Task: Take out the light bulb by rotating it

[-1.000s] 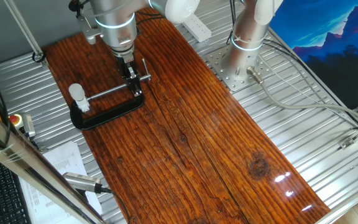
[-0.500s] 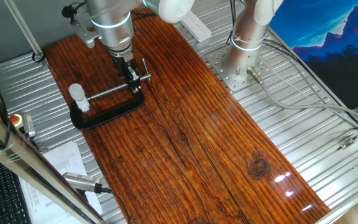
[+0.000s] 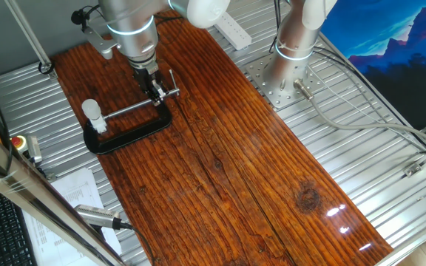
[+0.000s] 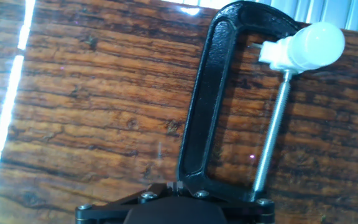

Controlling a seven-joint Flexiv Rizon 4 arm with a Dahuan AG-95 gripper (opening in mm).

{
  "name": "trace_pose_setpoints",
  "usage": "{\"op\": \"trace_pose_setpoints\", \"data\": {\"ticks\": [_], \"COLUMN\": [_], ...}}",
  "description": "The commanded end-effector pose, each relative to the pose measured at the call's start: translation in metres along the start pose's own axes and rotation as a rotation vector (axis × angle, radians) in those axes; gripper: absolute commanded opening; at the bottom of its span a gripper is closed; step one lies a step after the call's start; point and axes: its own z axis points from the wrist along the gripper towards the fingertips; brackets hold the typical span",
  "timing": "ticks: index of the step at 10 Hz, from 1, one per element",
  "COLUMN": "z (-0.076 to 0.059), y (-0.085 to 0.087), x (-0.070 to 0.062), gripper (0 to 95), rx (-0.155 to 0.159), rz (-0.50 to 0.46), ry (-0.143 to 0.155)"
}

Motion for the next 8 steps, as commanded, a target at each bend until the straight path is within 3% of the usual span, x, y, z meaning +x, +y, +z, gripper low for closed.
{"op": "trace_pose_setpoints", "data": {"ticks": [1, 5, 8], "z": [-0.002, -0.007, -0.007], "y": [-0.006, -0.027, -0.051], "x": [-0.004, -0.025, -0.045], "gripper": [0.0, 0.0, 0.0], "rx": [-0.006, -0.004, -0.004], "rz": [-0.006, -0.029, -0.062], "ry": [0.002, 0.002, 0.001]}}
